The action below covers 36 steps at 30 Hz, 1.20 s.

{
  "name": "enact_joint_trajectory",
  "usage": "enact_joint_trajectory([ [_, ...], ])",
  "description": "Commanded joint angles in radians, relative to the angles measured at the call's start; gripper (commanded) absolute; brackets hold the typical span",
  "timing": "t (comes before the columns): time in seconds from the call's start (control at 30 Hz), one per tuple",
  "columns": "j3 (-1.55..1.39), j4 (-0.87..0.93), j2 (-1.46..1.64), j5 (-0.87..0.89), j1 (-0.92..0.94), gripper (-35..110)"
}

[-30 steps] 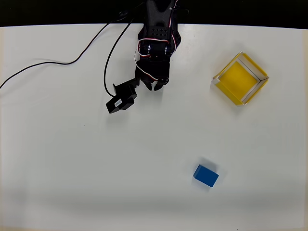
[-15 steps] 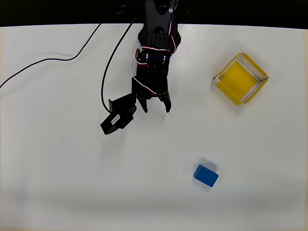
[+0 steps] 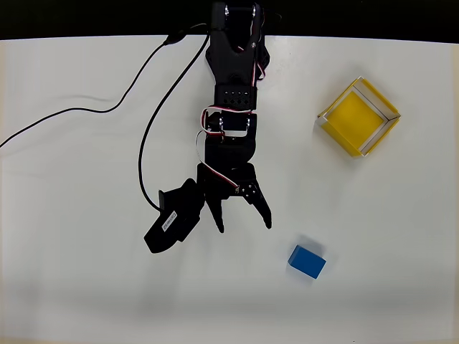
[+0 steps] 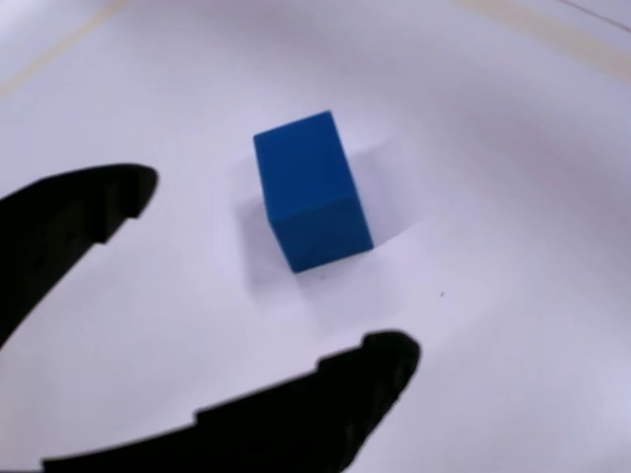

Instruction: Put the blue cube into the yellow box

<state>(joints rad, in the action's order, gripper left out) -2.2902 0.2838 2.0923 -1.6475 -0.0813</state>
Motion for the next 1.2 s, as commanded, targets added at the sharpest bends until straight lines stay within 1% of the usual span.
enact_joint_trajectory([
  [0.0,0.144,-0.132,-0.057,-0.026,-0.031,51],
  [0.07,0.167,-0.189,-0.129,-0.02,-0.049,54],
  [0.13,0.21,-0.206,-0.199,-0.014,-0.069,57],
  [0.37,0.425,-0.241,-0.436,0.0,-0.13,59],
  [0.47,0.503,-0.247,-0.515,-0.037,-0.156,58],
  [0.67,0.592,-0.321,-0.649,-0.091,-0.212,60],
  [1.0,0.683,-0.341,-0.818,-0.196,-0.267,61],
  [1.17,0.715,-0.35,-0.877,-0.212,-0.281,61],
])
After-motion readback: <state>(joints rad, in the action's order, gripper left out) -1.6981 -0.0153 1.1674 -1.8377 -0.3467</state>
